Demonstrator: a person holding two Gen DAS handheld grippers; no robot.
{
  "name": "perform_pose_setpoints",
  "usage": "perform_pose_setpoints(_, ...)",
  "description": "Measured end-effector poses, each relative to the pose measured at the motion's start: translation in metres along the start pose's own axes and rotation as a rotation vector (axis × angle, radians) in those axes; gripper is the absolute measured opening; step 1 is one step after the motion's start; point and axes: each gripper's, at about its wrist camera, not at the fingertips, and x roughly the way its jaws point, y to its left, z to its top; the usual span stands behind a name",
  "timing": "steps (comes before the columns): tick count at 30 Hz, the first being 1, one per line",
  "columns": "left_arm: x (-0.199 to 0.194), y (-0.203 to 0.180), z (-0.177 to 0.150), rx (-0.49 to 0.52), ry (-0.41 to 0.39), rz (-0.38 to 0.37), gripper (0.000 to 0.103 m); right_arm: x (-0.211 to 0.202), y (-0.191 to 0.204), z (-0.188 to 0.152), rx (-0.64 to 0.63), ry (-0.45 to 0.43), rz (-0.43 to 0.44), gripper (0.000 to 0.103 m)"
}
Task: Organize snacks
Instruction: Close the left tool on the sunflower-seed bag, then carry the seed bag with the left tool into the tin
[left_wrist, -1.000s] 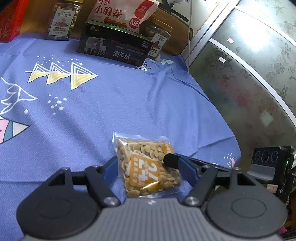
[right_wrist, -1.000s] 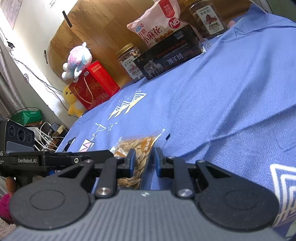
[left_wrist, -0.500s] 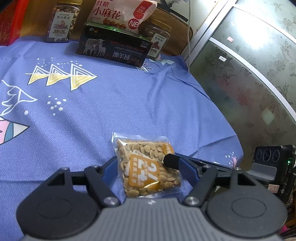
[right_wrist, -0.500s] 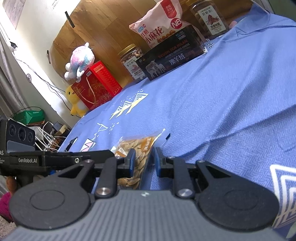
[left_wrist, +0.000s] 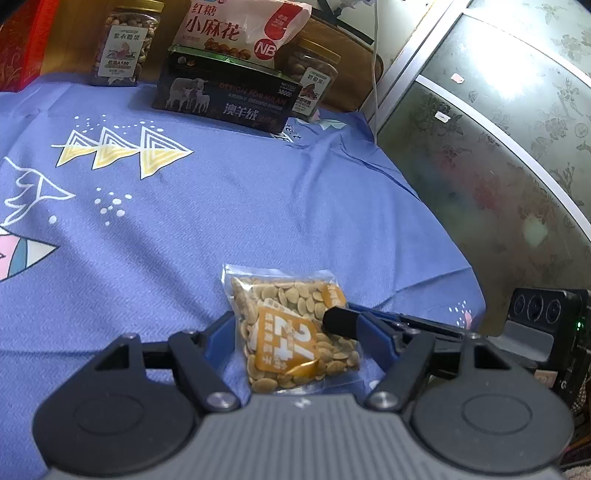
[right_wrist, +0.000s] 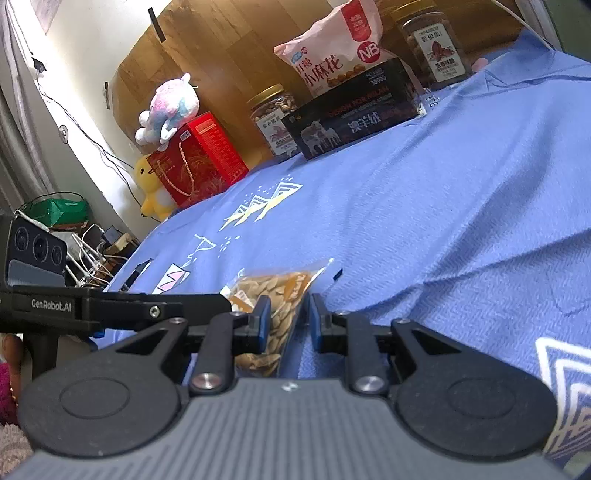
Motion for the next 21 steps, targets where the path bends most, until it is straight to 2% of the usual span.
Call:
perform_pose_setpoints(2,0.0,0.001,0.0,0.0,-0.002,0.003,0.066,0.0,0.0,0.0,-0.004,-0.001,-0.001,0.025)
perform_pose_setpoints(6,-0.002,0.003,-0.001,-0.013,-0.008,0.009,0.052,-0.001,0.001,0.0,-0.012,-0.003,-0.004,0.024)
perform_pose_setpoints(10,-0.003,0.007,0.001,-0.03,-0.01,0.008,0.042,-0.001,0.0,0.002,-0.005,-0.001,-0.002,0.022)
perform_pose_setpoints(15,0.0,0.006,0.012,-0.029,-0.014,0.014,0.037,0.0,-0.001,0.016,-0.002,-0.023,0.002,0.022)
perform_pose_setpoints(21,0.006,0.006,0.04,-0.014,-0.036,0.029,0.036,0.008,0.001,0.048,-0.055,-0.045,0.002,0.022)
